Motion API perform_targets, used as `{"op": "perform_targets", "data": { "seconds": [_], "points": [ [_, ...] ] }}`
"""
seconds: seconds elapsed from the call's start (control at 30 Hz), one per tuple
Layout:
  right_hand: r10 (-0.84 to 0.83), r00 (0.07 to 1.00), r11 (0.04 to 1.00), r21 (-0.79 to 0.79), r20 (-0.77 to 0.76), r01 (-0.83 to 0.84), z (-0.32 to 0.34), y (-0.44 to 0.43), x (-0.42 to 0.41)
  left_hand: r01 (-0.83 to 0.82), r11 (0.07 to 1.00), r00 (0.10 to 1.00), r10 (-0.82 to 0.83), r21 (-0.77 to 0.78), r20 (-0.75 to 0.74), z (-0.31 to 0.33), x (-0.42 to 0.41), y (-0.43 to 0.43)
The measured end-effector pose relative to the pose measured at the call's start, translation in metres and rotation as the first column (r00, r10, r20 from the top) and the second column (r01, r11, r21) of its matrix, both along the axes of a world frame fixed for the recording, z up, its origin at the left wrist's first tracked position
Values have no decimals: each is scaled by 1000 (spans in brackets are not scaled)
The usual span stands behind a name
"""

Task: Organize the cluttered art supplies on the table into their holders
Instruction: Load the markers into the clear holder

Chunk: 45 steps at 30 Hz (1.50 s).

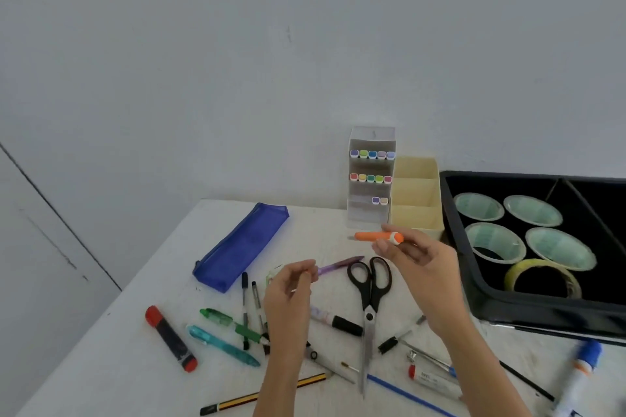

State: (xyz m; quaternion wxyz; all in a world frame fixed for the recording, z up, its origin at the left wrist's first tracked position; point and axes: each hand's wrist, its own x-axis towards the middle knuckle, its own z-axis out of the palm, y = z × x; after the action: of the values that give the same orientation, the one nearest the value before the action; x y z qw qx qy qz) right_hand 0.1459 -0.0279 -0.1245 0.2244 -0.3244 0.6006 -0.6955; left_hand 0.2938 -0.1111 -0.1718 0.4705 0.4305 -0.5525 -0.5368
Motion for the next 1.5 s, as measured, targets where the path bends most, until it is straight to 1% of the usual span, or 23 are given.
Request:
{"op": "perform_targets", "data": {
  "seconds": [0.03,0.1,0.17,0.23,0.3,0.37,0.43,0.5,0.57,0.67,0.8,0.93,0.97,1.03,1.1,1.13,1.2,1.23,1.3,1.37,1.43,1.5],
  "points": [
    [-40,994,999,0,-97,40,2,-4,-5,30,1000,999,-30,4,12,0,-7,-5],
    [-104,943,994,-16,-315,105,7,-15,-14,97,995,995,-97,20,30,-1,-22,-15],
    [-161,875,987,-59,-457,151,8,-30,-23,163,986,986,-164,24,42,-1,-37,-27],
    [-205,788,978,-94,-581,185,3,-49,-33,234,972,970,-236,32,56,2,-52,-38],
    [-180,685,977,-48,-706,207,-7,-67,-46,293,955,952,-296,46,73,8,-67,-49],
    [-77,578,964,89,-812,252,-15,-83,-57,332,941,936,-338,74,95,14,-82,-61],
    [62,504,929,235,-862,287,-18,-95,-63,352,932,925,-361,93,119,17,-95,-72],
    [218,429,861,379,-877,338,-17,-107,-66,370,924,914,-380,94,139,17,-106,-82],
    [305,383,799,453,-872,395,-14,-117,-66,386,918,907,-395,86,143,16,-114,-88],
    [378,355,729,511,-855,455,-9,-127,-67,397,916,904,-401,61,145,14,-119,-89],
    [456,361,646,582,-813,494,-6,-137,-68,376,926,918,-378,33,124,13,-120,-92],
    [478,378,616,610,-793,498,-4,-139,-68,376,926,916,-378,44,136,13,-119,-96],
    [472,380,622,606,-795,496,-5,-139,-69,378,924,914,-382,55,138,13,-118,-97],
    [442,377,669,579,-814,467,-10,-137,-67,392,917,905,-399,77,147,15,-116,-96],
    [370,354,754,500,-859,427,-18,-130,-61,399,912,900,-409,89,151,17,-113,-91],
    [318,366,792,457,-875,406,-19,-123,-56,394,914,903,-405,96,146,19,-110,-87],
    [198,418,842,372,-887,391,-16,-103,-42,375,920,912,-389,117,135,23,-104,-75],
    [149,470,854,353,-870,382,-13,-91,-35,368,922,916,-382,124,123,24,-100,-67],
    [68,621,863,358,-781,356,-11,-65,-22,373,919,919,-384,127,83,29,-92,-49],
    [13,728,858,381,-686,343,-12,-41,-15,393,913,915,-400,111,52,32,-85,-29],
    [-56,796,854,384,-603,351,-15,-14,-11,427,900,900,-433,88,49,32,-80,-7],
    [-109,844,823,428,-526,373,-20,12,-9,454,886,886,-460,93,52,27,-75,15]
  ]
}}
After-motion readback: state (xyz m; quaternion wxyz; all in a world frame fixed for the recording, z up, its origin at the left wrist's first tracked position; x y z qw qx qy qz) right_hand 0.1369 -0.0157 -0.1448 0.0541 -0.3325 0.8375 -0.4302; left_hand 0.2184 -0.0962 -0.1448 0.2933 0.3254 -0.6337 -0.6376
